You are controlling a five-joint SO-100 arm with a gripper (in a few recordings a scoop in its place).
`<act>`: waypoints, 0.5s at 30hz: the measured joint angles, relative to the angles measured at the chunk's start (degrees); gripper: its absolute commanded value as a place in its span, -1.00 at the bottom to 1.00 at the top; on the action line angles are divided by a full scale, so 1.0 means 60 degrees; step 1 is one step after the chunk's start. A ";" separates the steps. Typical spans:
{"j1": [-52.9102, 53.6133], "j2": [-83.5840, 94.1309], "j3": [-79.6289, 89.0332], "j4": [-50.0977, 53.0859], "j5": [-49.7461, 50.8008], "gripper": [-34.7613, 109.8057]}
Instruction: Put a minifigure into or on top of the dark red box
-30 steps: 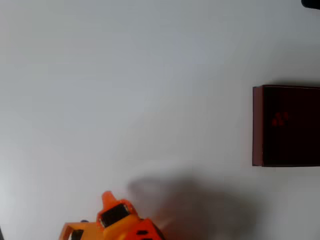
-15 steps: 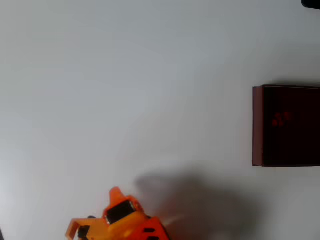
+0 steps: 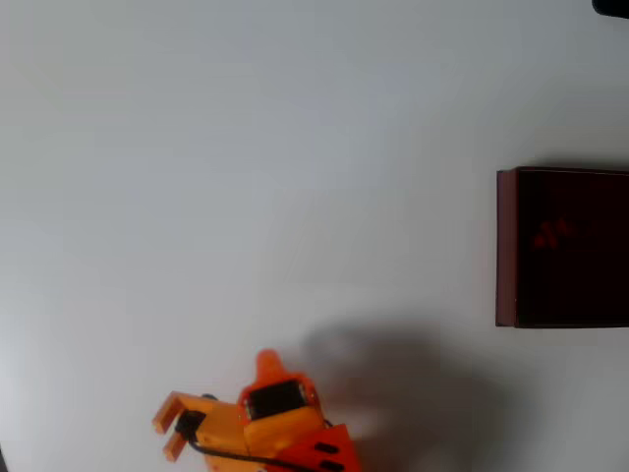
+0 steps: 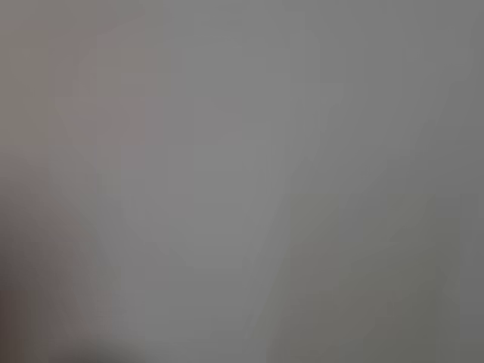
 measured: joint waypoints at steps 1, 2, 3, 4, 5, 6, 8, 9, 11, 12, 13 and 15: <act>0.0000 0.0000 0.0000 0.0000 0.0000 -0.52; 0.0000 0.0000 0.0000 0.0000 0.0000 -0.52; 0.0000 0.0000 0.0000 0.0000 0.0000 -0.52; 0.0000 0.0000 0.0000 0.0000 0.0000 -0.52; 0.0000 0.0000 0.0000 0.0000 0.0000 -0.52; 0.0000 0.0000 0.0000 0.0000 0.0000 -0.52; 0.0000 0.0000 0.0000 0.0000 -0.0029 -0.52; 0.0000 0.0000 0.0000 0.0000 -0.0029 -0.52; -0.0073 0.0000 0.0000 0.0000 -0.0103 -0.52; -0.0161 0.0000 0.0000 0.0000 -0.0117 -0.52; -0.0234 0.0000 0.0000 0.0000 -0.0117 -0.52; -0.0249 0.0000 0.0000 0.0000 -0.0117 -0.52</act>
